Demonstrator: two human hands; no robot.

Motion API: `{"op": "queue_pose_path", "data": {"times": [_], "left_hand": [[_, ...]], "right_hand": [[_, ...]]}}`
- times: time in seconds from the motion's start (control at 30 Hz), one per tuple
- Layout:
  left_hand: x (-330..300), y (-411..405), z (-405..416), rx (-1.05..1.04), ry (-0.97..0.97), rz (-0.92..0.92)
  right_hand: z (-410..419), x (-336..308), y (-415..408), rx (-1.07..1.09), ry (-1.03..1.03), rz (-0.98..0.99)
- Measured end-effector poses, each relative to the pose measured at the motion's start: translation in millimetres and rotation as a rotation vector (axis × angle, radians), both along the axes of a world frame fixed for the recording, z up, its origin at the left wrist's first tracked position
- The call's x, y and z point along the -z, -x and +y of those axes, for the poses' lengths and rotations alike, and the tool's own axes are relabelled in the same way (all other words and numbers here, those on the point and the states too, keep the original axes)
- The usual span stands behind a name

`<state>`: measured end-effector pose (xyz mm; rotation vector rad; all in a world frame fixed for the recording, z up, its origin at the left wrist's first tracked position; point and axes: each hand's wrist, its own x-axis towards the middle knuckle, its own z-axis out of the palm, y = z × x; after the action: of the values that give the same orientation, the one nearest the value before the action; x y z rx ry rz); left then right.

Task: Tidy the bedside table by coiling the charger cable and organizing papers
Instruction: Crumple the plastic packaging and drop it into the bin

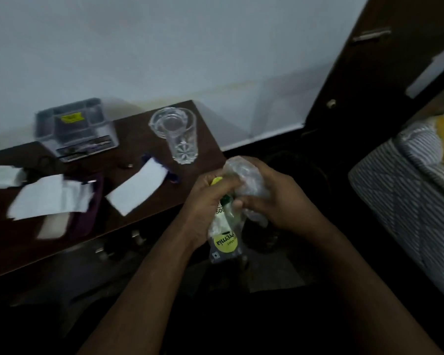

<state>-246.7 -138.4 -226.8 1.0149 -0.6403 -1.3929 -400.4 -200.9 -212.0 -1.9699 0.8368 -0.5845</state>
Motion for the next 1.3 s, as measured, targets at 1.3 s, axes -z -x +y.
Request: {"op": "queue_pose_path", "data": {"times": [1.3], "left_hand": [[65, 77, -99, -0.085, -0.161, -0.279]], "right_hand": [[-96, 69, 70, 0.745, 0.124, 0.102]]}}
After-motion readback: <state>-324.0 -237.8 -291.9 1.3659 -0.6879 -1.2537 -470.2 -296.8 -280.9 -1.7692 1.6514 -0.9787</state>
